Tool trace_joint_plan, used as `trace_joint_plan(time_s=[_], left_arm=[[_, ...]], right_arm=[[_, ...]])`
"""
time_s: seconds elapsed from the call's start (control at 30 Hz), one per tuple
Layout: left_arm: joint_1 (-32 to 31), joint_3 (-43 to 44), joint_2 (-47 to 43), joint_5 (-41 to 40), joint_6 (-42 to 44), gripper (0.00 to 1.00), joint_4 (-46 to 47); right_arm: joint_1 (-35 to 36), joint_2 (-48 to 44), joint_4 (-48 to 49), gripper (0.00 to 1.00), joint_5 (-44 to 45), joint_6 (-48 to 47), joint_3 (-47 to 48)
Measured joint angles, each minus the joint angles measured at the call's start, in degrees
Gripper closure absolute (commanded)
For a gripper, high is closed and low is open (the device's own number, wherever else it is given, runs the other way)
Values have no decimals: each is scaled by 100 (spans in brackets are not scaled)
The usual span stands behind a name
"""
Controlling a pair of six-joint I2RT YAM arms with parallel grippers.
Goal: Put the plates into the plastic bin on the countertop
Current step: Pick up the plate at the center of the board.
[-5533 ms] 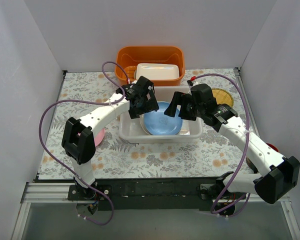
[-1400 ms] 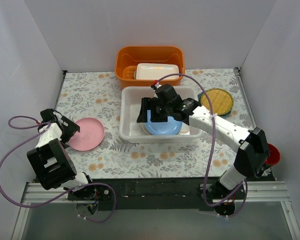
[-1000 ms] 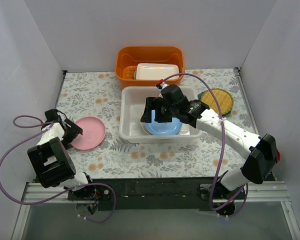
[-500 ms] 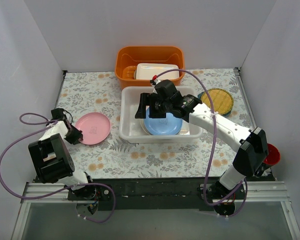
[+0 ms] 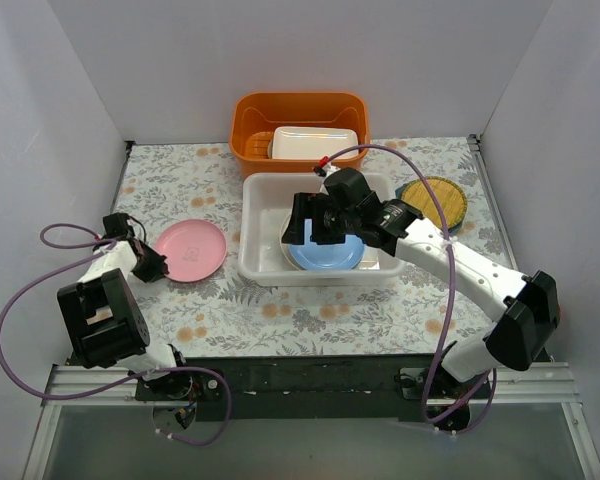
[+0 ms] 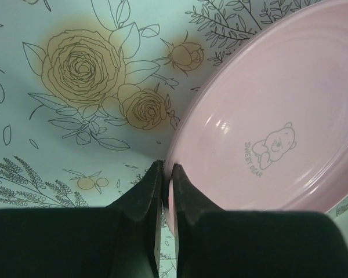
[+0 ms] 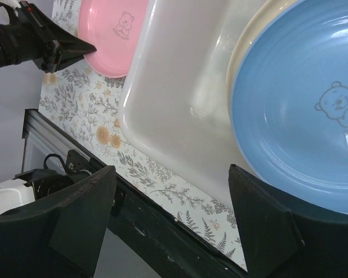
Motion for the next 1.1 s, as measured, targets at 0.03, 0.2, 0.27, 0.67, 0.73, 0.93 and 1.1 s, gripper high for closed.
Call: trace_joint_plan(time_s=[0.03, 0.2, 0.27, 0.67, 0.73, 0.93, 1.1], left_arm=[[-13, 0, -2, 0, -9, 100, 4], [-39, -2, -83, -2, -48, 100, 15], [-50, -7, -142, -7, -57, 100, 9], [-57, -26, -793, -402, -87, 100, -173], [2, -26, -964, -509, -90, 100, -284], [144, 131, -1331, -603, -92, 100, -713], [173, 535, -1714, -562, -140, 100, -931]], right_arm=[[0, -63, 0, 15, 13, 0, -20], [0, -254, 35, 15, 66, 2, -125], [0, -219, 37, 15, 57, 4, -125], [0, 688, 105, 16, -289, -59, 669], [0, 743, 118, 16, -339, -59, 669], [0, 772, 208, 16, -391, -57, 658], [-11, 758, 245, 17, -402, -57, 612]])
